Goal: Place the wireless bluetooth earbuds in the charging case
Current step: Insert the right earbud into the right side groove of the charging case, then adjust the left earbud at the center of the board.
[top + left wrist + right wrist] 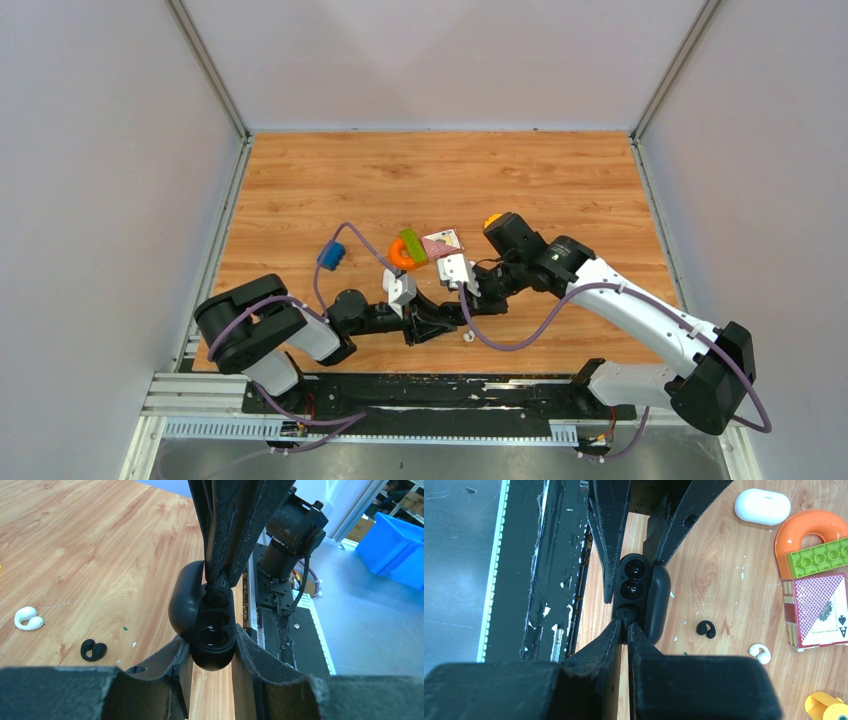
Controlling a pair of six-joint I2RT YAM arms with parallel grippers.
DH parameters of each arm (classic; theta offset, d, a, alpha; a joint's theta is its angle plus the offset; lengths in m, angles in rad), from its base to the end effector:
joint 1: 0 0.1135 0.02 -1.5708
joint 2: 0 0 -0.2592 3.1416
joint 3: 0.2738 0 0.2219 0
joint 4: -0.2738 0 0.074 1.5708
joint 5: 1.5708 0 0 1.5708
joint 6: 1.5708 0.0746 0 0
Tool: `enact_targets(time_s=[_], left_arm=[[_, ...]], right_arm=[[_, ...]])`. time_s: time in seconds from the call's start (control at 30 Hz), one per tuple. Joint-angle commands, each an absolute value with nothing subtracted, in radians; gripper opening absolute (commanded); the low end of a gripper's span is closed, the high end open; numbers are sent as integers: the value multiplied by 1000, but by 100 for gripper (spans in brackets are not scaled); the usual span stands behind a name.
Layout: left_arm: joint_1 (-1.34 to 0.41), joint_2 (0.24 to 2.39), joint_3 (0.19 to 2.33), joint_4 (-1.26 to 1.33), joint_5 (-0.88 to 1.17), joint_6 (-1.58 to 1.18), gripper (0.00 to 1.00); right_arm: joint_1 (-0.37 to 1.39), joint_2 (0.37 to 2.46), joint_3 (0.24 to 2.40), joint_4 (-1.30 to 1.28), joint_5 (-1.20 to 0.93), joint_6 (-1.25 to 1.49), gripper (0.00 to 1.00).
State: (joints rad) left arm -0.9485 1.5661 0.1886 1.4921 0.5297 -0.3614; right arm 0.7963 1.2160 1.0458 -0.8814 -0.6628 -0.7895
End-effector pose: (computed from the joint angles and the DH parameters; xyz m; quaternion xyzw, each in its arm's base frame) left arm 0.1187 -0.2301 0.1904 0.3729 0.5582 -0.5770 0.4652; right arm 0.1186 0.1869 0.2642 -0.7097 0.5819 0.3153 0.2417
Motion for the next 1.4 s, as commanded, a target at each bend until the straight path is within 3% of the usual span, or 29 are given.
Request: enact_targets(time_s=[0.0, 0.3, 0.5, 0.7, 1.07, 1.37], left_arm=[[-953, 1560, 198, 1606, 518, -348, 0], [-953, 1562, 201, 1606, 525, -350, 0], [-952, 1560, 198, 1606, 520, -348, 0], [-953, 1560, 197, 1607, 519, -347, 0], [-952, 1560, 195, 1606, 511, -348, 0], [-952, 1525, 178, 1608, 496, -349, 0]], right_arm=[[804, 1214, 1038, -869, -677, -790, 0], [804, 1210, 1029, -819, -693, -757, 1], [804, 1195, 1029, -826, -680, -752, 18], [802, 1145, 1055, -878, -659, -778, 27], [729, 1087, 1269, -1123, -838, -878, 23], [477, 1164, 1203, -1046, -947, -955, 18]])
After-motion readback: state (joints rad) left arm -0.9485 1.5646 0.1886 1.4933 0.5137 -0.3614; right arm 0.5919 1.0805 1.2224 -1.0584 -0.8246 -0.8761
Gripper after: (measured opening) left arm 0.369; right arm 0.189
